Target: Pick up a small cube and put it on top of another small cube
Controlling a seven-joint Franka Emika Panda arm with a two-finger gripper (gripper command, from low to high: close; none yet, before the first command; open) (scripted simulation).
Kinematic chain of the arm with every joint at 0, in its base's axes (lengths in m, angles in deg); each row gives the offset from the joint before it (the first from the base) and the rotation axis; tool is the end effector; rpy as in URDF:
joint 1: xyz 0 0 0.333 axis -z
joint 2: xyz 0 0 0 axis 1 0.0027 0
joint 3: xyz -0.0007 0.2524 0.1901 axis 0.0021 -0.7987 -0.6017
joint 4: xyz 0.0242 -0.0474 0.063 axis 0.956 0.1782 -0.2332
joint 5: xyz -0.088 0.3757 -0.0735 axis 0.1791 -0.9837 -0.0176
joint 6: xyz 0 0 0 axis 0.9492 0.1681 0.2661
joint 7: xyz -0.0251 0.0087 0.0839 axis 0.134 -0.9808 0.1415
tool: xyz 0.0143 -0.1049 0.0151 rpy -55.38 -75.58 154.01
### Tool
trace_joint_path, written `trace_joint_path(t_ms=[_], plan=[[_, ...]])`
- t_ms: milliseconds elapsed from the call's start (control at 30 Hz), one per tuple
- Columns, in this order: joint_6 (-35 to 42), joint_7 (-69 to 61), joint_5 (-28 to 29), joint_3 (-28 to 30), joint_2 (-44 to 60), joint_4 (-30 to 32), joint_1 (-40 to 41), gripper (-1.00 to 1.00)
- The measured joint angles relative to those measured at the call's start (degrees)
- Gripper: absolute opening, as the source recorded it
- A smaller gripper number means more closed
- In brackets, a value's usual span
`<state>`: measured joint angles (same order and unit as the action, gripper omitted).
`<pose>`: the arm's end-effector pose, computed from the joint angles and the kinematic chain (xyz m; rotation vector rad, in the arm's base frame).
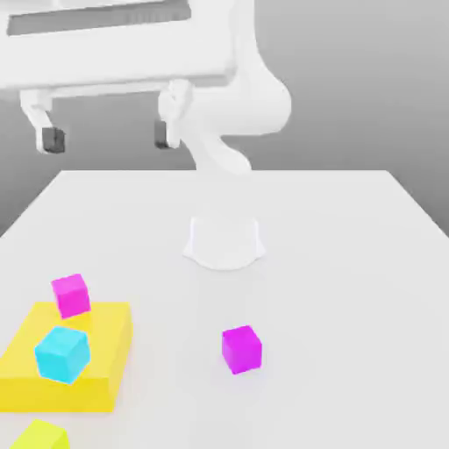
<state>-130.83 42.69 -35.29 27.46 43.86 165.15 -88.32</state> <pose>0.5166 -0.1130 0.4766 -2.5704 1.3489 -0.4909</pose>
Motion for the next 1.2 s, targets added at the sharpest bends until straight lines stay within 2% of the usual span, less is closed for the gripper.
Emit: trace_joint_path(t_ms=[533,667,700,967,1067,1200], plan=[[-8.0,-5.7,-5.1,3.2,33.0,-3.5,7.8,0.00],[-13.5,-7.5,-7.4,1.0,41.3,-5.2,10.0,0.00],[-14.4,-7.8,-7.9,0.5,42.6,-5.5,10.4,-1.00],[-13.3,-7.5,-7.4,1.1,41.1,-5.2,9.9,-1.00],[-9.4,-6.2,-5.2,2.8,35.8,-3.9,8.6,-1.00],[-9.7,-6.0,0.5,5.2,29.3,0.9,5.6,-1.00]])
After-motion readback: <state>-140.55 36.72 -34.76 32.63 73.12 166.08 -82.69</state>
